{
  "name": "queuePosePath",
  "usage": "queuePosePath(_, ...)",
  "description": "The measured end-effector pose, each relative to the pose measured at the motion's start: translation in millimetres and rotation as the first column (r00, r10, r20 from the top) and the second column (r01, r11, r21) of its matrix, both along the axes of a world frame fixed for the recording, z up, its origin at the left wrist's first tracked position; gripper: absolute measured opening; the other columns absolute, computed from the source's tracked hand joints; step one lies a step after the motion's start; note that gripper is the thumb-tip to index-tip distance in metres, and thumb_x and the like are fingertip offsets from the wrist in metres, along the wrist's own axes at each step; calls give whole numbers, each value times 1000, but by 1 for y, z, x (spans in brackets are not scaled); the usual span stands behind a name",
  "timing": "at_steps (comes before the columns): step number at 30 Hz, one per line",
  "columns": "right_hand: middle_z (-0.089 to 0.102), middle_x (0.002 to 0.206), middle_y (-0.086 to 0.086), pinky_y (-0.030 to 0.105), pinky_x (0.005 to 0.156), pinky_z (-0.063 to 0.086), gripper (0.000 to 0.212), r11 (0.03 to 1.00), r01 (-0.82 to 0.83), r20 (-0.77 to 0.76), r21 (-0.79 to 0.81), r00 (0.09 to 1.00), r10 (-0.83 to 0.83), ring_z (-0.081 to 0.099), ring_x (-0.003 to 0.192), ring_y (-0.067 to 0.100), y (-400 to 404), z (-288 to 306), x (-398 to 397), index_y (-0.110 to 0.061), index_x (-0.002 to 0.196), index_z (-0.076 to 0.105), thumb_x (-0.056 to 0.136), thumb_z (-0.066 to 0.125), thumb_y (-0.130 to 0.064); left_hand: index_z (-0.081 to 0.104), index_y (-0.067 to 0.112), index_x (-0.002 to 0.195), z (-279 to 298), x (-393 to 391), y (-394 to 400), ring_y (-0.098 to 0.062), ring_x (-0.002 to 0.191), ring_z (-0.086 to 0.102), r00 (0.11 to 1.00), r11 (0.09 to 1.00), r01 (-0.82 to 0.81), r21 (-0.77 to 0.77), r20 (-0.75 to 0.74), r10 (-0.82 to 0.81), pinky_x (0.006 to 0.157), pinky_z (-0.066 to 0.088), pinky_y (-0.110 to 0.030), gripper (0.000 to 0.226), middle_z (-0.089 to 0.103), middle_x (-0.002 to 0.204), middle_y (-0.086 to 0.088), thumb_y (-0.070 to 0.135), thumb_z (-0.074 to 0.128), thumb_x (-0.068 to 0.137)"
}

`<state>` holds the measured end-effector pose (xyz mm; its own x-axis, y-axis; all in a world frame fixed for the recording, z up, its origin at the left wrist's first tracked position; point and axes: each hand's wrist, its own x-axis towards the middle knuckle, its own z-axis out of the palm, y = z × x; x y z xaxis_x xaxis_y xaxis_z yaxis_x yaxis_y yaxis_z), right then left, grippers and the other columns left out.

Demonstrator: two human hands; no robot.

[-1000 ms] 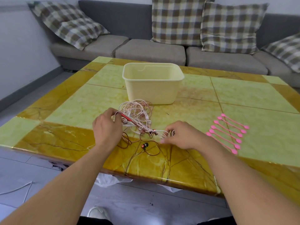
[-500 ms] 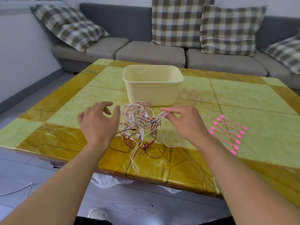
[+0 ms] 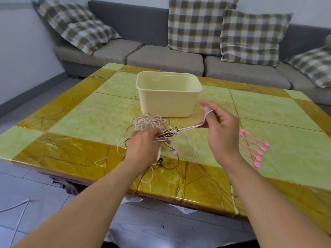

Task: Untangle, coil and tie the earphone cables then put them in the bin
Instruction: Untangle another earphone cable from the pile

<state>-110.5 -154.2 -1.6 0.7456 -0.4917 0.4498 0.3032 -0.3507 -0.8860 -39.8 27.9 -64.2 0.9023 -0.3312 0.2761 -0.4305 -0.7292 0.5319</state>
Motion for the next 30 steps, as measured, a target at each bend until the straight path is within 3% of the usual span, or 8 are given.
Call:
queuePosePath(3,56,63,-7,40,67,62,32,990,73,-1,120,997,-73,56,63,11,-12,2,-2,-32,105,75,104,52,-10,71,20,104,5,6,2,-26,100,61,996,993,-63,-95,-66,57,89,48,-38,14,67,101,3,19,69,89)
queuePosePath(9,52,61,-5,33,56,58,35,1000,23,-370,15,929,-15,49,56,13,-31,-1,-5,-32,101,76,101,50,-8,44,21,143,2,10,5,-27,138,46,992,987,-81,140,-82,93,120,9,-61,105,51,145,-3,93,48,67)
queuePosePath(12,59,71,-15,16,47,46,40,913,-298,-765,-280,644,-25,50,57,12,-31,-8,-8,-30,115,73,98,46,-5,30,22,152,-2,11,9,-25,144,39,995,996,-44,73,-85,50,121,3,-62,97,46,153,-1,88,40,81)
queuePosePath(15,59,141,4,12,52,33,63,751,-572,-917,-331,382,-113,58,97,16,-26,-18,-6,-27,151,46,94,42,1,25,25,153,-4,12,12,-24,140,42,997,998,8,-61,-79,-13,123,5,-58,67,53,145,2,57,36,96)
queuePosePath(19,54,143,0,36,100,46,56,781,-378,-752,-497,636,-171,46,127,20,-10,-21,-2,-28,141,53,92,44,-3,36,24,152,-5,12,10,-19,119,51,999,982,40,-187,26,-36,111,36,-46,59,66,122,8,22,56,97)
queuePosePath(22,63,110,-12,38,95,49,12,853,-139,-513,-504,842,-165,57,110,14,6,-19,5,-30,101,62,91,60,-23,30,28,155,-7,13,9,-15,101,55,1000,971,-1,-238,30,8,88,47,-38,75,67,107,15,20,67,90)
queuePosePath(27,69,101,-15,32,83,53,34,767,-453,-718,-455,696,-15,64,93,8,20,-32,10,-31,107,69,82,76,-52,11,26,161,-10,15,9,-10,85,59,1000,975,-2,-222,3,2,78,47,-32,101,65,87,16,24,75,83)
queuePosePath(30,70,84,-15,33,75,55,13,737,-401,-664,-545,743,-87,66,82,12,21,-37,12,-32,92,74,90,72,-45,8,23,161,-11,18,11,-10,76,59,998,971,-50,-233,-50,40,69,49,-33,103,62,78,9,23,75,83)
